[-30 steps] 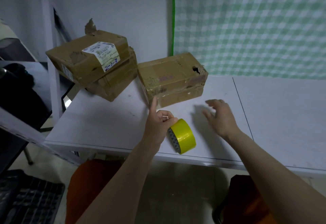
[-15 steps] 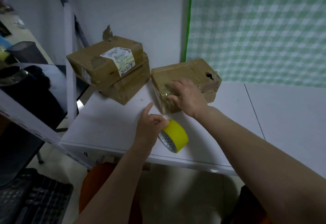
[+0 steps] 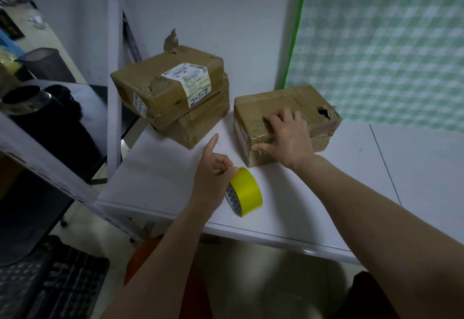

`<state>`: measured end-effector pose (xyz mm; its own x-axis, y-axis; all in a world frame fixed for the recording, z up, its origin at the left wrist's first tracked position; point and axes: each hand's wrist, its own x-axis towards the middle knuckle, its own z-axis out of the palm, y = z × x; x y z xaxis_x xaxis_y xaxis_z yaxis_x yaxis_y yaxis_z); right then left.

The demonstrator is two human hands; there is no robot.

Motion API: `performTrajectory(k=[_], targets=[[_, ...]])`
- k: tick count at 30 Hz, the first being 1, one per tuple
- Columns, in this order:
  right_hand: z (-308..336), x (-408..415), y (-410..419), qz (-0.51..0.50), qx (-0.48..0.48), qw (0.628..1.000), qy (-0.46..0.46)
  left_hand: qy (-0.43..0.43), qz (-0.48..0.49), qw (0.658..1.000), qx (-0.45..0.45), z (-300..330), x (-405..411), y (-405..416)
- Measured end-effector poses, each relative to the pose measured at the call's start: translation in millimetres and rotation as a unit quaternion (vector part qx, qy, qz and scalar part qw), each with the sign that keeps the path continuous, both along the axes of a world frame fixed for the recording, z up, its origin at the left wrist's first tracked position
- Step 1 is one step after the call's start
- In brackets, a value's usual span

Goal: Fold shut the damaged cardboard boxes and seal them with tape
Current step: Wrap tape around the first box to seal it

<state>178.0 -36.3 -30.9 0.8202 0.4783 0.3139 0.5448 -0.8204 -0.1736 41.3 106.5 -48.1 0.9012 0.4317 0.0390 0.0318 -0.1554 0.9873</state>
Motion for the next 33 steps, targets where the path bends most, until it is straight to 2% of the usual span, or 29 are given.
performTrajectory(k=[13,16,17,18,20,21,23,26,30,31,33], targets=[[6,-4,-5,0.037,0.050,0.998,-0.008,0.017,0.004,0.999,0.027,-1,-11,8],[3,-27,-4,0.031,0.158,0.986,-0.040,0.010,0.013,0.999,0.028,-2,-16,12],[0,-42,-3,0.028,0.212,0.977,-0.024,0.011,0.020,0.999,0.026,-3,-18,13],[-2,-59,-1,0.027,0.265,0.963,0.034,0.016,0.027,0.999,0.024,-3,-19,15],[-6,-93,7,0.019,0.321,0.914,0.247,0.027,0.041,0.999,0.015,-4,-19,16],[-10,-106,10,0.021,0.305,0.895,0.326,0.031,0.045,0.998,0.018,-4,-19,17],[-19,-121,16,0.041,0.241,0.903,0.354,0.036,0.053,0.997,0.045,-4,-19,20],[-20,-121,25,0.053,0.235,0.905,0.351,0.037,0.065,0.988,0.134,-1,-21,28],[-24,-117,49,-0.005,0.303,0.840,0.450,0.056,0.084,0.954,0.282,8,-16,51],[-30,-117,55,-0.025,0.318,0.827,0.464,0.067,0.087,0.948,0.299,8,-14,59],[-42,-115,62,-0.066,0.340,0.804,0.483,0.103,0.089,0.951,0.277,10,-11,69]])
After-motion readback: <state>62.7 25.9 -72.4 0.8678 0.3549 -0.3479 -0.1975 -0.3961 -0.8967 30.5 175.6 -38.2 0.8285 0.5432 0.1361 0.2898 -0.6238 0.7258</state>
